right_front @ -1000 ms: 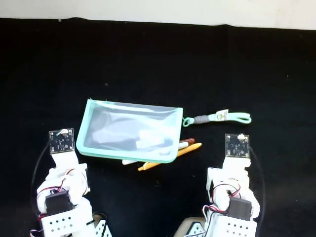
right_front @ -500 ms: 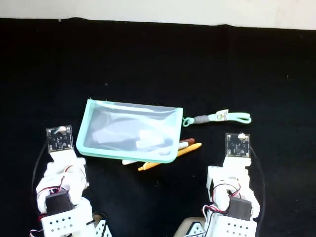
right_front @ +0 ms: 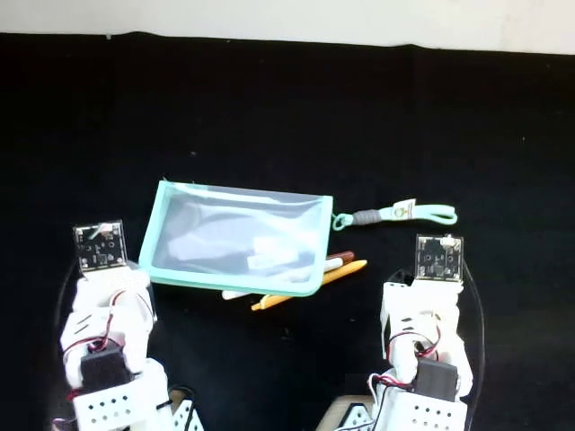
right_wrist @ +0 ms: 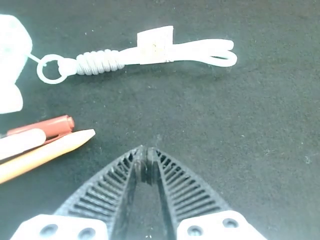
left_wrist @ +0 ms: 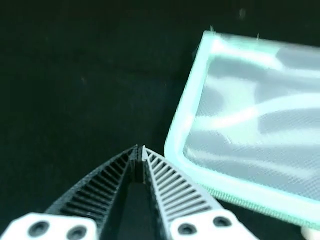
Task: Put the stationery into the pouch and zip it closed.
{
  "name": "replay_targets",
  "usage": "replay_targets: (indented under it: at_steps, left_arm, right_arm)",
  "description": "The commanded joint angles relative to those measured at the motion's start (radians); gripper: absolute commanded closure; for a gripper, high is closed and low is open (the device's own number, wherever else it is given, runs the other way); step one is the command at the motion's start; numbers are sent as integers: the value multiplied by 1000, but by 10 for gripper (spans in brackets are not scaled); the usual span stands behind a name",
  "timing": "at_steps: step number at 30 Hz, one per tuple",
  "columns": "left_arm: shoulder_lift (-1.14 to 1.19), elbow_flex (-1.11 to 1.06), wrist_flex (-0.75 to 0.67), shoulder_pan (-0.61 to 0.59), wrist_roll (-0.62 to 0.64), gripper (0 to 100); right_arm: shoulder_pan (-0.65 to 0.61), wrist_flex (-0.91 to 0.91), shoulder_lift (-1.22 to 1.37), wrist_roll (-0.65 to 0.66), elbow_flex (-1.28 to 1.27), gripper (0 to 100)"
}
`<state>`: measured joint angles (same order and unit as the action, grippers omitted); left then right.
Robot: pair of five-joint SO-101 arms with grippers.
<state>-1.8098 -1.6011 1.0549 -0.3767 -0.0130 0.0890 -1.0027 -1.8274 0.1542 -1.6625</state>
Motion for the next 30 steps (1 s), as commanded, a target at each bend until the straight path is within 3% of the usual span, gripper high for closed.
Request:
replay_targets:
  at_steps: [1,6,10,19,25,30]
  left_arm:
    - [-4,145,54,15,-5,990]
    - [-4,338,270,105,-2,990]
    - [-4,455,345,205,0,990]
    - [-2,585,399,229,2,990]
    - [-1,680,436,229,2,990]
    - [1,756,436,229,2,990]
  right_arm:
    - [-10,-91,-5,-12,119,977]
    - [-10,-343,-5,-12,335,977]
    - [-10,-429,-5,-12,464,977]
    - [-10,-581,-4,-8,657,977]
    - [-10,-585,1,-6,734,977]
    - [-10,-616,147,-8,872,977]
